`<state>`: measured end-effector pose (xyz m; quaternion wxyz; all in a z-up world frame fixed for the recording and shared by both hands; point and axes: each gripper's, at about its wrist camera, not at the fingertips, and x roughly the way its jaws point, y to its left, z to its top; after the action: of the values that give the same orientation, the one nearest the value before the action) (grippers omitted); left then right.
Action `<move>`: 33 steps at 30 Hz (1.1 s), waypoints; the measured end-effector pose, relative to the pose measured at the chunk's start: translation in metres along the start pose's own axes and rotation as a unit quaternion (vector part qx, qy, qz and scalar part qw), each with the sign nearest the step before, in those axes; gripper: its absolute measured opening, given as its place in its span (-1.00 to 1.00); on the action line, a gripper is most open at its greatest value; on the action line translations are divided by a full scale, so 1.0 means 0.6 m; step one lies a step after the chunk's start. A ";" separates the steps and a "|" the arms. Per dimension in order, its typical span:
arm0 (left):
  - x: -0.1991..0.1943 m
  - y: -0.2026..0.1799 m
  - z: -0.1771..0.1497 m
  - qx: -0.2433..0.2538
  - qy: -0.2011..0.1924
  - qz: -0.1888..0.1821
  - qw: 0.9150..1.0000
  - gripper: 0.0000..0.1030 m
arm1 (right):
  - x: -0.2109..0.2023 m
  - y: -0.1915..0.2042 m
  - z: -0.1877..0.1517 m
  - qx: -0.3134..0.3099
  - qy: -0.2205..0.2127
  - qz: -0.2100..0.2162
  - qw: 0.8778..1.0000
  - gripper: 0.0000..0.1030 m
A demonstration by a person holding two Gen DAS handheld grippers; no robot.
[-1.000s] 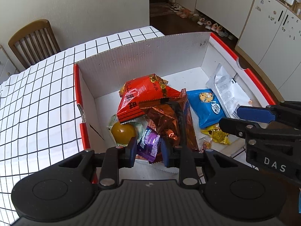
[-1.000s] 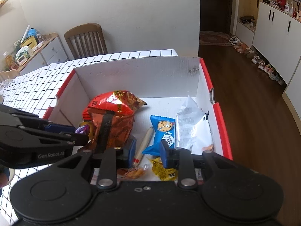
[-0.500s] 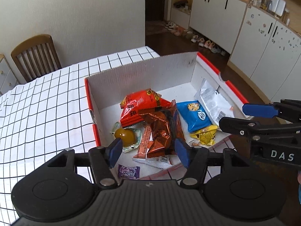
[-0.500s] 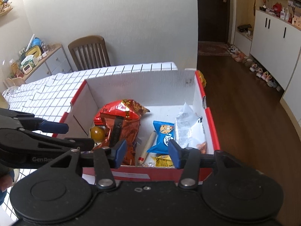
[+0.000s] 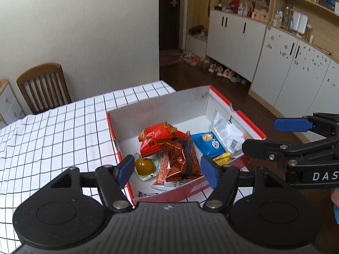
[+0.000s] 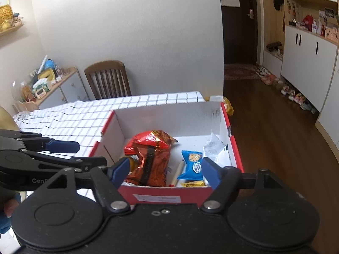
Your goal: Organize snacks
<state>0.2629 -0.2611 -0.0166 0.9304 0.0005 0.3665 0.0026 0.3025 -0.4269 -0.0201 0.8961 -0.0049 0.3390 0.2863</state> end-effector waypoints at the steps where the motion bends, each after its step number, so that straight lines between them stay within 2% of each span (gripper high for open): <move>1: -0.007 0.000 -0.001 0.000 -0.004 -0.002 1.000 0.33 | -0.006 0.003 0.000 -0.003 -0.004 0.002 1.000 0.57; 6: -0.041 0.002 -0.005 -0.004 -0.022 -0.013 1.000 0.35 | -0.034 0.015 0.000 -0.010 -0.023 0.006 1.000 0.73; 9: -0.058 0.004 -0.008 -0.011 -0.026 -0.019 0.999 0.45 | -0.047 0.016 -0.003 -0.005 -0.030 0.006 1.000 0.79; 15: -0.082 0.008 -0.015 -0.028 -0.030 -0.033 0.999 0.48 | -0.065 0.016 -0.007 0.007 -0.044 0.001 0.999 0.92; 18: -0.091 0.007 -0.018 -0.035 -0.034 -0.038 0.998 0.61 | -0.075 0.017 -0.007 0.008 -0.051 -0.001 0.999 0.94; 25: -0.103 0.001 -0.028 -0.036 -0.038 -0.035 0.998 0.65 | -0.095 0.023 -0.007 0.007 -0.065 0.003 0.998 0.99; 29: -0.105 -0.003 -0.034 -0.035 -0.039 -0.035 0.998 0.93 | -0.101 0.028 -0.009 0.004 -0.065 0.007 0.998 1.00; 33: -0.107 -0.003 -0.037 -0.041 -0.038 -0.035 0.998 0.94 | -0.108 0.032 -0.012 -0.003 -0.067 0.008 0.998 1.00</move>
<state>0.2008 -0.2631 0.0112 0.9426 -0.0504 0.3298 -0.0147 0.2492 -0.4450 0.0176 0.9144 0.0144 0.2773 0.2945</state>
